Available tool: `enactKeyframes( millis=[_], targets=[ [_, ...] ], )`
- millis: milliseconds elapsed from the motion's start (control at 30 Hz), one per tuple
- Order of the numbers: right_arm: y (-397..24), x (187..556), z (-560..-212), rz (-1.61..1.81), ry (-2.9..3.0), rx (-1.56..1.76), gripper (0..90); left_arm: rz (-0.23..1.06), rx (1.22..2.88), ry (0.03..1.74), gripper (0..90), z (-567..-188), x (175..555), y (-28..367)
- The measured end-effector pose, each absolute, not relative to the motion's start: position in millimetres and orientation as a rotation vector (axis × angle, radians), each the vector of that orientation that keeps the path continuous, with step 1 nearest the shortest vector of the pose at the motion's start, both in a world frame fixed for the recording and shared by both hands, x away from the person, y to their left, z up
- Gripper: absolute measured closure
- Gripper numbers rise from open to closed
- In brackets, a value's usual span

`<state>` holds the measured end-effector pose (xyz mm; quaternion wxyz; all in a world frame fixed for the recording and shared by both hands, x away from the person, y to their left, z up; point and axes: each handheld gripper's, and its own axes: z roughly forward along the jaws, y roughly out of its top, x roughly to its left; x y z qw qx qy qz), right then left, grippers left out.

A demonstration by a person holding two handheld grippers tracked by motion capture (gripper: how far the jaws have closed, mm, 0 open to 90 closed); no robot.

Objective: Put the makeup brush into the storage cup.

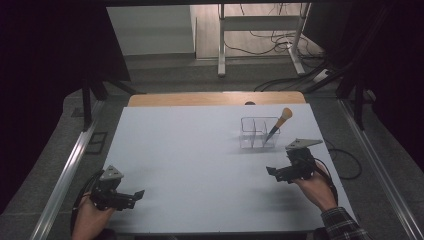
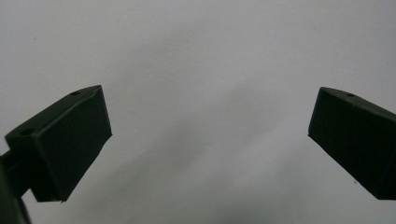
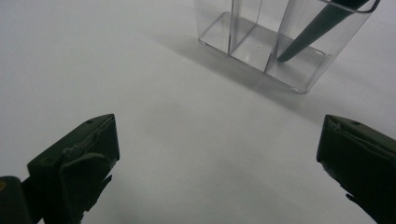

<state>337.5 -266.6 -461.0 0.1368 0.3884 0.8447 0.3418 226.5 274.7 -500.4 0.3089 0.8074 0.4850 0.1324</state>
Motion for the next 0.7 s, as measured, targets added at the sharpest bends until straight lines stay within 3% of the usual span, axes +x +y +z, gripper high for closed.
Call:
enactKeyframes(
  millis=[700],
  targets=[
    [-274, 320, -463, 0.983, 2.456, 1.128, 0.0, 0.349, 2.136, 1.281, 0.0, -500, 226, 274]
  ],
)
